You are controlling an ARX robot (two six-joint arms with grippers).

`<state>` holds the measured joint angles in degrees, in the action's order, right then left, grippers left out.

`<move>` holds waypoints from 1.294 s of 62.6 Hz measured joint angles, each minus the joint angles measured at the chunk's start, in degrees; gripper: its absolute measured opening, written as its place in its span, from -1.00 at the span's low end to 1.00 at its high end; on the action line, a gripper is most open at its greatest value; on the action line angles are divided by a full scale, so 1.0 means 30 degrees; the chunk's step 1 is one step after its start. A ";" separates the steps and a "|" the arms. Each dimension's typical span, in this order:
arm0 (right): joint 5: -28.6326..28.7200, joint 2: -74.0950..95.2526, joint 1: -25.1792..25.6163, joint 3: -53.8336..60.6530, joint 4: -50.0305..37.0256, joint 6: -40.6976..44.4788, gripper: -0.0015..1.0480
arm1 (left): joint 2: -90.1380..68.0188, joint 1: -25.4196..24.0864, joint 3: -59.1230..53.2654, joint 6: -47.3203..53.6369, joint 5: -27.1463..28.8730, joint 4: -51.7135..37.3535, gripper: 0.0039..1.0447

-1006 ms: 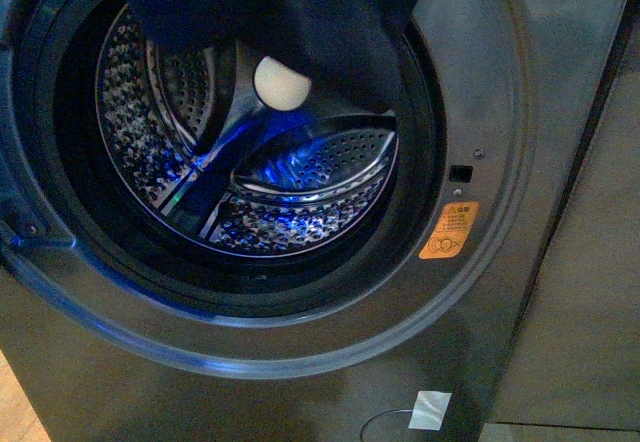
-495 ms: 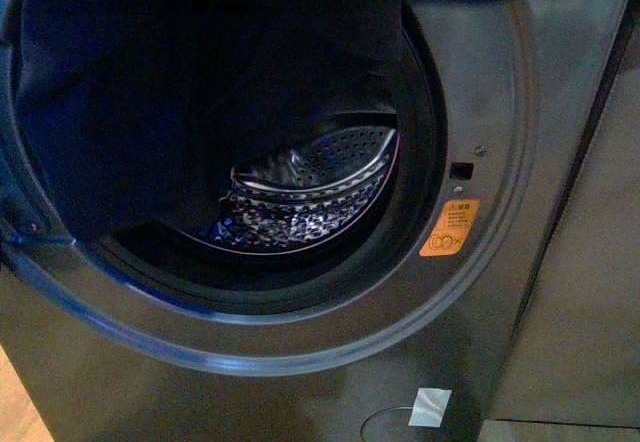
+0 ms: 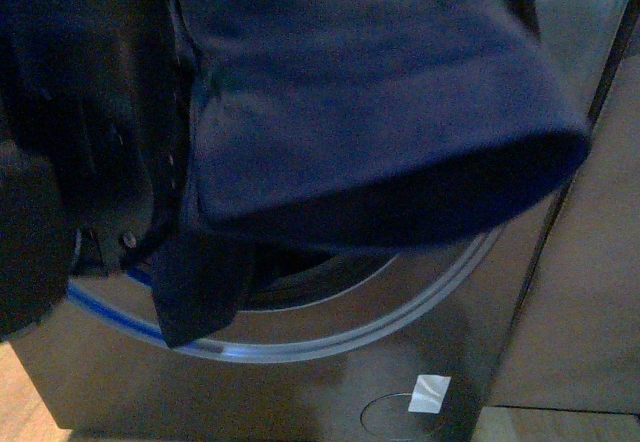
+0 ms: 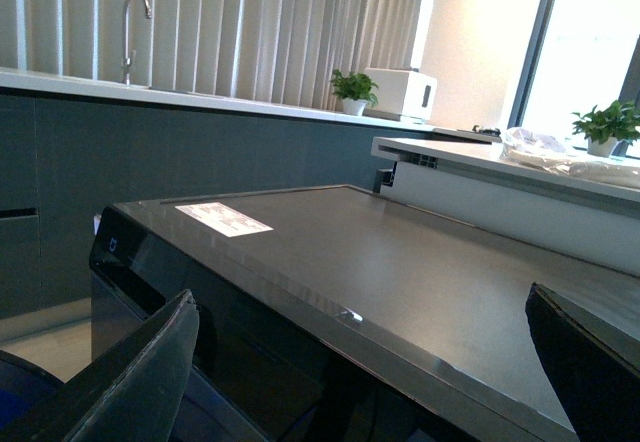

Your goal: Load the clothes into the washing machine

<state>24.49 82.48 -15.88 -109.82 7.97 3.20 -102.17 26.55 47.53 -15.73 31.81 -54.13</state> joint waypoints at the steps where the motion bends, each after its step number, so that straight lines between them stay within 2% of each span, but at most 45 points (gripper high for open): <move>1: 0.0000 0.0000 0.0000 0.0000 0.0000 0.0000 0.86 | -0.0182 -0.0029 -0.0036 -0.0007 -0.0036 -0.0022 -0.85; 16: 0.0000 0.0000 0.0000 0.0000 0.0000 0.0000 0.86 | -0.3147 -0.0685 -0.0073 0.0051 -0.0299 -0.1122 -0.86; 29: 0.0000 0.0000 0.0000 0.0000 0.0000 -0.0007 0.86 | -0.5617 -0.1741 0.2244 0.0517 -0.0780 -0.1209 -0.86; 63: 0.0000 0.0000 0.0000 0.0000 0.0000 0.0000 0.86 | -0.9916 -0.3563 1.1795 0.3045 -0.1231 0.2929 -0.86; 81: 0.0000 0.0000 0.0000 0.0000 0.0000 -0.0007 0.86 | -1.2393 -0.3985 1.6895 0.3920 -0.1574 0.5625 -0.86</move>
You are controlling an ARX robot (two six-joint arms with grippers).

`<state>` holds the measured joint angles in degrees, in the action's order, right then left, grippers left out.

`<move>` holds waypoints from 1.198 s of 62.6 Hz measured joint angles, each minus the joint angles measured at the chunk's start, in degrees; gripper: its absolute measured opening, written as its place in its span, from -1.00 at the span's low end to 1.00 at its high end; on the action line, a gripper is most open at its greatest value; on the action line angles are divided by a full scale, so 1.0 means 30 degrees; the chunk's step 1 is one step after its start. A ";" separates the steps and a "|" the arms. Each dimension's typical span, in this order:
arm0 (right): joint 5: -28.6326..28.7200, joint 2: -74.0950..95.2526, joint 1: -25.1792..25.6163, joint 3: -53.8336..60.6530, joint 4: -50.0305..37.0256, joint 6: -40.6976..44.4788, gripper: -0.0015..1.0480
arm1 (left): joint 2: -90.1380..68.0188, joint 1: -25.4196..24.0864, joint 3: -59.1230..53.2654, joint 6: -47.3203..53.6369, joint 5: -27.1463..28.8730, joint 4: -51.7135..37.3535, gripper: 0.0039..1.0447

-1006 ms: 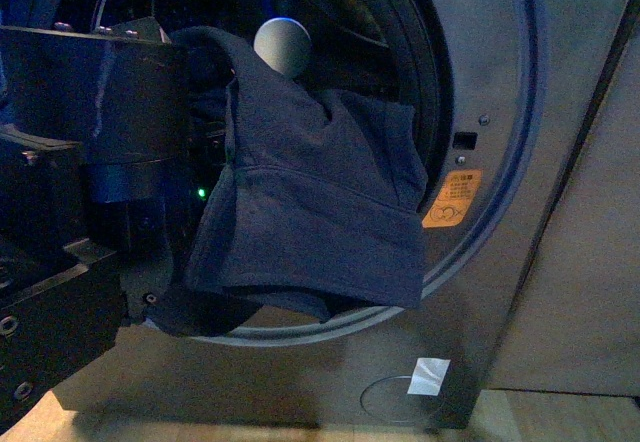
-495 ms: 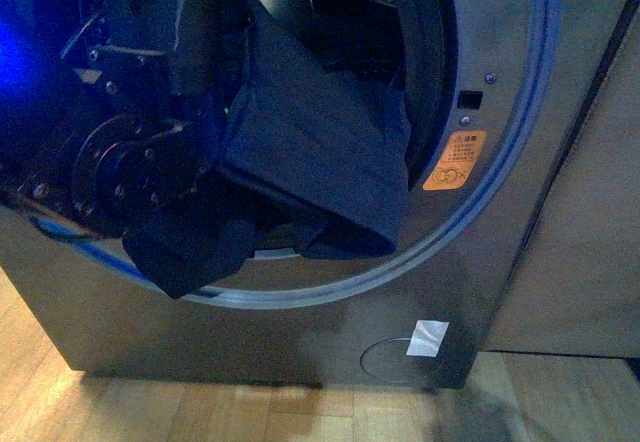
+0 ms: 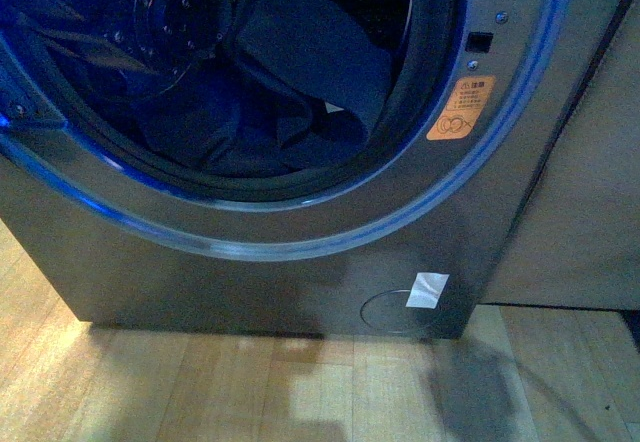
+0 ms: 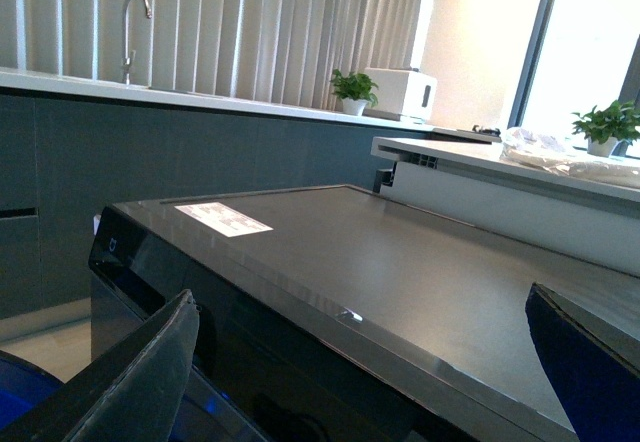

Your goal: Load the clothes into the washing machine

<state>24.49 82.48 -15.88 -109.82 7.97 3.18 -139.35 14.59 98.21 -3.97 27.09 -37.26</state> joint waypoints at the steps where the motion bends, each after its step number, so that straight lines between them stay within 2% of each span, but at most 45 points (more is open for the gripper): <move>1: 0.0000 0.0000 0.0000 0.0000 0.0000 0.0007 0.86 | -0.0211 -0.0007 0.0328 0.0036 -0.0058 0.0219 -0.86; 11: 0.0000 0.0000 0.0000 0.0000 0.0000 0.0007 0.86 | -0.1632 0.0015 0.2696 0.0328 -0.0102 0.1275 -0.86; 18: -0.0007 0.0000 0.0000 0.0000 0.0000 0.0007 0.86 | -0.2251 0.0066 0.4218 0.0408 -0.0495 0.3300 -0.82; 30: 0.0000 0.0000 0.0000 0.0000 0.0000 0.0007 0.86 | -0.2390 -0.0073 0.3657 0.0678 -0.1180 0.5326 -0.08; 49: 0.0000 0.0000 0.0000 0.0000 0.0000 0.0007 0.86 | 0.0466 -0.0561 -0.3104 0.0051 -0.3242 0.3191 0.91; 75: 0.0000 0.0000 0.0000 0.0000 0.0000 0.0007 0.86 | 0.8043 0.0889 -1.2502 -0.0393 -0.7009 -0.0488 0.88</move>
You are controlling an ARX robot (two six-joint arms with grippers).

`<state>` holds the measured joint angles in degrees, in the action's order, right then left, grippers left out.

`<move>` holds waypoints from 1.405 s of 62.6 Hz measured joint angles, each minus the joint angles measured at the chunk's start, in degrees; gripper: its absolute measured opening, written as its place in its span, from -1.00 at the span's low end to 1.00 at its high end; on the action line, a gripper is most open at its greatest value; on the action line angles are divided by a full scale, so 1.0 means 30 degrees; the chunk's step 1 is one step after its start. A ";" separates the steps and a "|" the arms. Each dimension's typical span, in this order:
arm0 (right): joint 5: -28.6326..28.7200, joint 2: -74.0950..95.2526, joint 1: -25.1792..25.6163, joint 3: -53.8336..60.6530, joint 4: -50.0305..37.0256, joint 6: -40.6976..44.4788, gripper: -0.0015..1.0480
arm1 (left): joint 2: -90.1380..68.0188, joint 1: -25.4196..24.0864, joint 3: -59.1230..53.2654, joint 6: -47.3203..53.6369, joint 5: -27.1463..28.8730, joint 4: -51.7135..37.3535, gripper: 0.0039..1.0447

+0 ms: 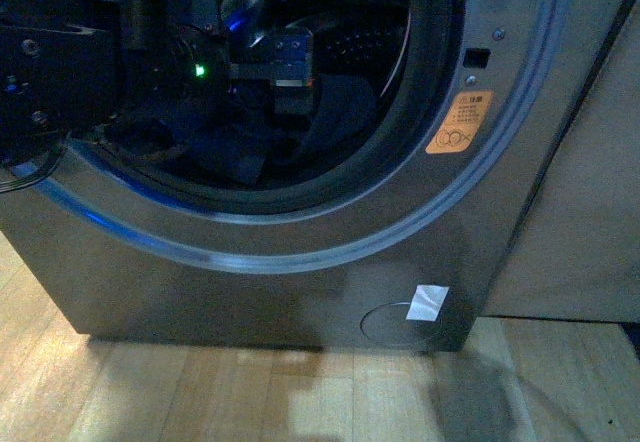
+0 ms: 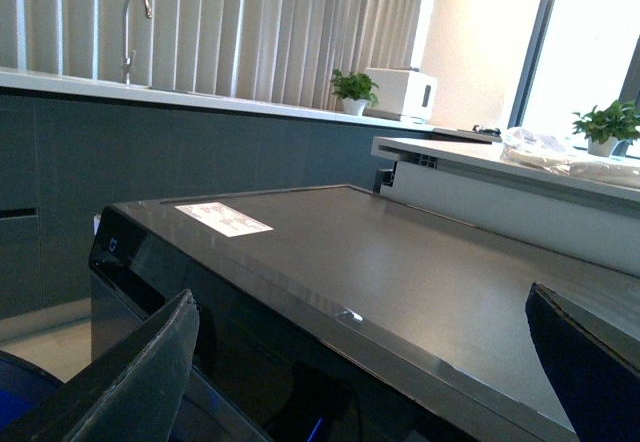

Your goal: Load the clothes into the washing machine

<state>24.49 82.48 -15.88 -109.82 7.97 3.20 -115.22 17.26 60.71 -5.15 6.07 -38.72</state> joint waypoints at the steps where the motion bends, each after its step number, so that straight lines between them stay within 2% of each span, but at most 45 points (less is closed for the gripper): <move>1: 0.0000 0.0000 0.0000 0.0000 0.0000 0.0000 0.86 | 0.0350 0.0051 -0.0328 -0.0051 -0.0189 -0.0022 0.88; 23: 0.0000 0.0000 0.0000 0.0000 0.0000 -0.0007 0.86 | 0.9763 0.0714 -0.6397 0.0022 -0.2433 0.0313 0.88; 24: 0.0000 0.0000 0.0000 0.0000 0.0000 0.0000 0.86 | 1.0309 0.0845 -0.6688 0.0299 -0.2047 0.0335 0.86; 26: 0.0000 0.0000 0.0000 0.0000 0.0000 -0.0007 0.86 | 1.1438 0.1115 -0.7424 0.0648 0.0226 -0.0051 0.74; 29: 0.0000 0.0000 0.0000 0.0000 0.0000 0.0000 0.86 | 1.3238 0.1137 -0.8546 0.0998 0.2659 0.0277 0.56; 32: 0.0000 0.0000 0.0000 0.0000 0.0000 -0.0007 0.86 | 1.5715 0.0750 -1.0054 0.1246 0.3745 0.1064 0.36; 38: -0.0044 -0.0029 0.0015 -0.0007 0.0000 0.0000 0.86 | 1.8651 -0.0372 -1.2196 0.1362 0.3388 0.0925 -0.02; 53: -0.0022 -0.0036 0.0000 -0.0007 0.0000 0.0000 0.86 | 2.1493 -0.2186 -1.5671 0.1530 0.1392 0.0765 -0.95; 63: -0.0204 -0.0029 -0.0015 -0.0036 0.0051 -0.0022 0.85 | 2.3715 -0.3279 -1.7325 0.1574 0.0342 0.1195 -0.94; 66: -0.5996 -0.0393 -0.0699 -0.0328 0.3614 -0.0481 0.65 | 2.4429 -0.3570 -1.7748 0.1574 0.0044 0.1508 -0.94; 68: -0.9282 -0.1399 -0.0721 0.1282 0.4597 -0.0597 0.52 | 2.4837 -0.3723 -1.7952 0.1574 -0.0109 0.1712 -0.94; 71: -1.1846 -0.2980 -0.0627 0.4080 0.3891 -0.0663 0.35 | 2.5339 -0.3891 -1.8221 0.1574 -0.0219 0.1967 -0.94; 72: -1.2830 -0.4102 -0.0379 0.6076 0.2973 -0.0714 0.24 | 2.5660 -0.4320 -1.8338 0.1574 -0.0882 0.2149 -0.94; 74: -1.3078 -0.5676 0.0007 0.8757 0.1705 -0.0736 0.08 | 2.6170 -0.5100 -1.8535 0.1581 -0.1785 0.2470 -0.94; 76: -1.2896 -0.7308 0.0466 1.1555 0.0357 -0.0772 -0.09 | 2.6636 -0.5508 -1.8702 0.1574 -0.1880 0.2769 -0.94; 81: -1.1868 -1.0615 0.1457 1.7966 -0.2528 -0.0816 -0.52 | 2.7911 -0.5676 -1.9103 0.1581 -0.1982 0.3599 -0.94; 88: -1.1016 -1.2240 0.2084 2.2520 -0.4335 -0.0816 -0.92 | 2.8997 -0.5697 -1.9394 0.1581 -0.1982 0.4408 -0.94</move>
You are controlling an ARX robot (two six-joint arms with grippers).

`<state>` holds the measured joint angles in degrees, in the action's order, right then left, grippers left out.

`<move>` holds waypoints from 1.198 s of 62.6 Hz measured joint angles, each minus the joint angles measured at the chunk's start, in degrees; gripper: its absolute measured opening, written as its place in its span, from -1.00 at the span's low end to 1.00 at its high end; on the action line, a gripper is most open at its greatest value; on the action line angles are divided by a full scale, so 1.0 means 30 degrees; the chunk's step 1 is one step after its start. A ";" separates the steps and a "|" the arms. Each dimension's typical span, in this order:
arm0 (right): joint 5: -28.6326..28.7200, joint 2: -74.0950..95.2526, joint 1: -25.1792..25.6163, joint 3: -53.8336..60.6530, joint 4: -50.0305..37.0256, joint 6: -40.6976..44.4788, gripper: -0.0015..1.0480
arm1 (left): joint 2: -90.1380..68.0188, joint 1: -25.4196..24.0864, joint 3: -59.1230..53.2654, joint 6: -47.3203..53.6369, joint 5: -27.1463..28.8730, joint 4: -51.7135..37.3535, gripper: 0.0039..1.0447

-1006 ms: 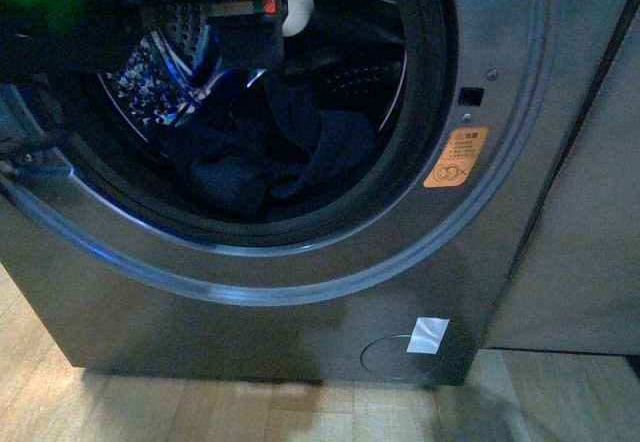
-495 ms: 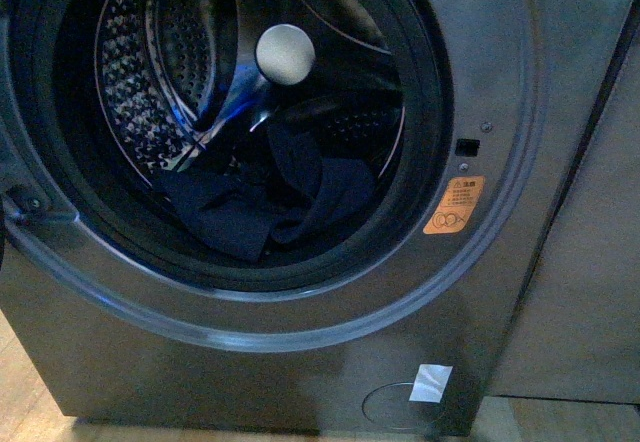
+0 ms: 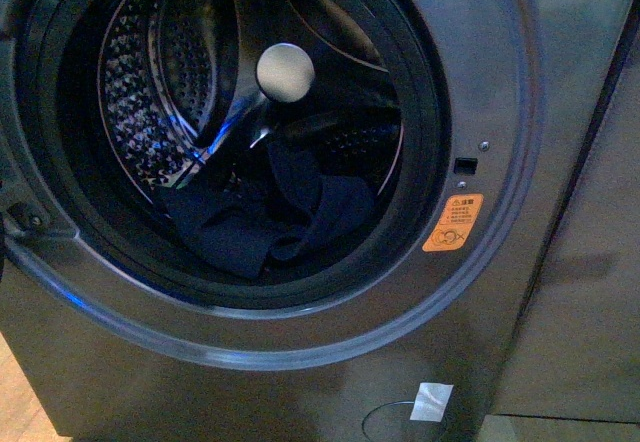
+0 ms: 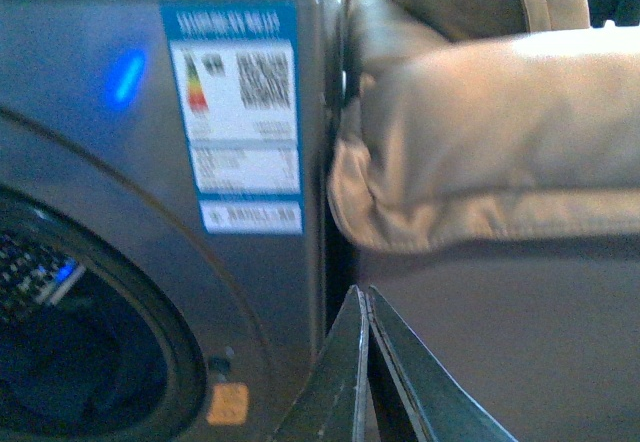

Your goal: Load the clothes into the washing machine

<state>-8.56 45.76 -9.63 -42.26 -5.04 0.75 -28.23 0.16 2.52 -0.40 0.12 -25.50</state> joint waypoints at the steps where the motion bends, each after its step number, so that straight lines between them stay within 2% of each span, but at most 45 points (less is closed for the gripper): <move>1: 0.0036 -0.0211 0.0131 0.0656 -0.0233 0.0015 -0.97 | 0.0182 0.0000 -0.0044 0.0000 0.0000 0.0138 -0.94; 7: 0.0408 -0.1486 0.0736 0.3490 -0.1348 0.0000 -0.95 | 0.0678 0.0000 -0.0503 0.0007 -0.0044 -0.0153 -0.94; 18: 0.1239 -0.3504 0.1406 0.6681 -0.2747 -0.0007 -0.95 | 0.2339 -0.0007 -0.0503 0.0007 -0.0044 0.1333 -0.94; 21: 0.2543 -0.4000 0.2346 0.7526 -0.2973 -0.0022 -0.95 | 0.2805 0.0000 -0.0503 0.0007 -0.0044 0.1843 -0.94; 26: 0.2725 -0.4714 0.3067 0.8590 -0.3264 -0.0036 -0.95 | 0.3504 0.0000 -0.0503 0.0007 -0.0036 0.2506 -0.94; 52: 0.2820 -0.8036 0.3169 1.1992 -0.3432 -0.0036 -0.95 | 0.6193 -0.0007 -0.0503 0.0007 -0.0044 0.5217 -0.94; 58: 0.2820 -0.8612 0.3169 1.2371 -0.3213 -0.0036 -0.95 | 0.8633 -0.0007 -0.0495 0.0007 -0.0044 0.8174 -0.94; 75: 0.2834 -1.0207 0.3169 1.3085 -0.2375 -0.0044 -0.95 | 0.9304 -0.0007 -0.0495 0.0007 -0.0036 0.8459 -0.94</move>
<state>-0.05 15.14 -0.12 -3.01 -12.16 0.62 -0.32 0.14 1.04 -0.38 0.01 -0.12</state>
